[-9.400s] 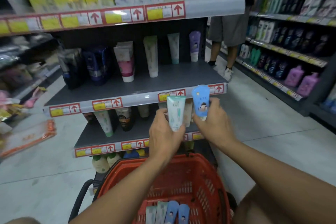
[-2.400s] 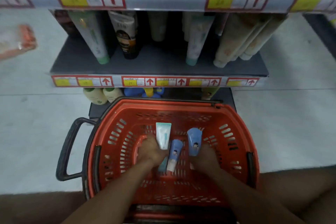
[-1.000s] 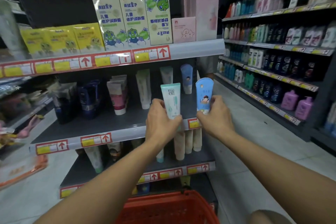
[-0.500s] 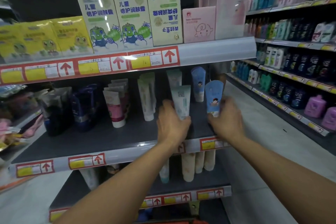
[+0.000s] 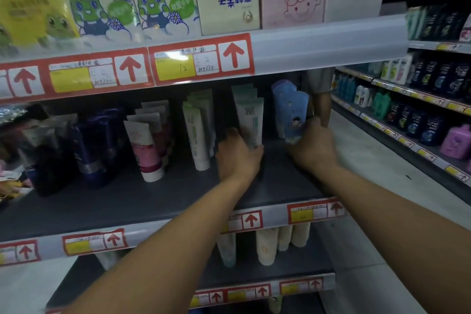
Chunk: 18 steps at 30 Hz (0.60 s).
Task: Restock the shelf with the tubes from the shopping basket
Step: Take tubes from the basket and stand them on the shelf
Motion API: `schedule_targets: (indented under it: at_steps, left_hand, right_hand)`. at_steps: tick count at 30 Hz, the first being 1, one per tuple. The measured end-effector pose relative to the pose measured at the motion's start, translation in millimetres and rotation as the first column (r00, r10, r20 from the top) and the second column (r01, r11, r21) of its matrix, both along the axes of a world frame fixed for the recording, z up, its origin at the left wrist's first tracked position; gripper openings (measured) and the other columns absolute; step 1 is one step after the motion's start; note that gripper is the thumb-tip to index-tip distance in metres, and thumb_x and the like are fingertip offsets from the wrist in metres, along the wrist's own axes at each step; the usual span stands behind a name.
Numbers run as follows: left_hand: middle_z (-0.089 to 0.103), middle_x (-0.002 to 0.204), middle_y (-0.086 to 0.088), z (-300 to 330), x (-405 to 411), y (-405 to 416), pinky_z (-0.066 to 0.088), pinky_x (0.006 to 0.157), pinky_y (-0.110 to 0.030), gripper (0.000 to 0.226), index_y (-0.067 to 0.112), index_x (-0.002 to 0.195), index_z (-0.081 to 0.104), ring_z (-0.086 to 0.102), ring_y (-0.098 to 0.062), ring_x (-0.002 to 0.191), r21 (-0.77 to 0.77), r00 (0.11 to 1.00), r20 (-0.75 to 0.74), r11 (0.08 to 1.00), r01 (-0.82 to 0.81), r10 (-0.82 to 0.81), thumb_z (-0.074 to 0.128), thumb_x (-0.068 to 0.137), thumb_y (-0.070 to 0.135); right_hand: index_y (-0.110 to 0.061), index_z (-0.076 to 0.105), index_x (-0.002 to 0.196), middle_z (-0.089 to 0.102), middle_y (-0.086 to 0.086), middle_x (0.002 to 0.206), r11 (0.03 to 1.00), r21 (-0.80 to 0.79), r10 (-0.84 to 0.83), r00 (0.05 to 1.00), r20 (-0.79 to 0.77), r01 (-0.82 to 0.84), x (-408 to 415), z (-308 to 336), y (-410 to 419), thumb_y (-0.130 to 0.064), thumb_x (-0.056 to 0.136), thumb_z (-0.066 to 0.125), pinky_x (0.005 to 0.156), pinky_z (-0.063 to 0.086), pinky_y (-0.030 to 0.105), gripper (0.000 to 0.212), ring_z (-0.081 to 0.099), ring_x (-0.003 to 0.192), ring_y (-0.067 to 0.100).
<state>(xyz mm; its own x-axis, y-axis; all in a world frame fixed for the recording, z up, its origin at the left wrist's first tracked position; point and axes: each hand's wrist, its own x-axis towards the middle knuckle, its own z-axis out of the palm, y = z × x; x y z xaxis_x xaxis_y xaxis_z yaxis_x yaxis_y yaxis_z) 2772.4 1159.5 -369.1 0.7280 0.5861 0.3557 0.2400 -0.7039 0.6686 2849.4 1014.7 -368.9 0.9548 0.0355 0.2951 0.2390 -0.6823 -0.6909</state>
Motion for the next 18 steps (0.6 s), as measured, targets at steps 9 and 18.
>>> schedule_targets:
  at_steps: [9, 18]
  left_hand:
    - [0.068, 0.123, -0.012, -3, 20, 8, 0.058, 0.090, -0.043, 0.055, 0.010, 0.121, 0.060, 0.066, -0.033, 0.114, -0.013, 1.000, -0.016, 1.000, -0.020, 0.020, 0.080, 0.085, 0.047]
    - [0.071, 0.121, -0.009, -10, 21, 10, 0.054, 0.085, -0.034, 0.053, 0.011, 0.118, 0.063, 0.068, -0.029, 0.112, -0.044, 0.999, 0.034, 0.999, -0.016, 0.018, 0.081, 0.085, 0.048]
  right_hand:
    - [-0.005, 0.047, 0.125, 0.061, 0.020, 0.125, 0.999, -0.040, -0.022, 1.000, 0.008, 0.022, 16, -5, 13, -0.023, 0.081, 0.084, 0.079, 0.049, 0.041, 0.061, 0.062, 0.114, 0.039]
    - [-0.003, 0.048, 0.118, 0.064, 0.021, 0.117, 1.000, -0.024, -0.020, 0.999, 0.028, 0.021, 30, -19, 14, -0.025, 0.078, 0.085, 0.072, 0.048, 0.034, 0.058, 0.062, 0.111, 0.038]
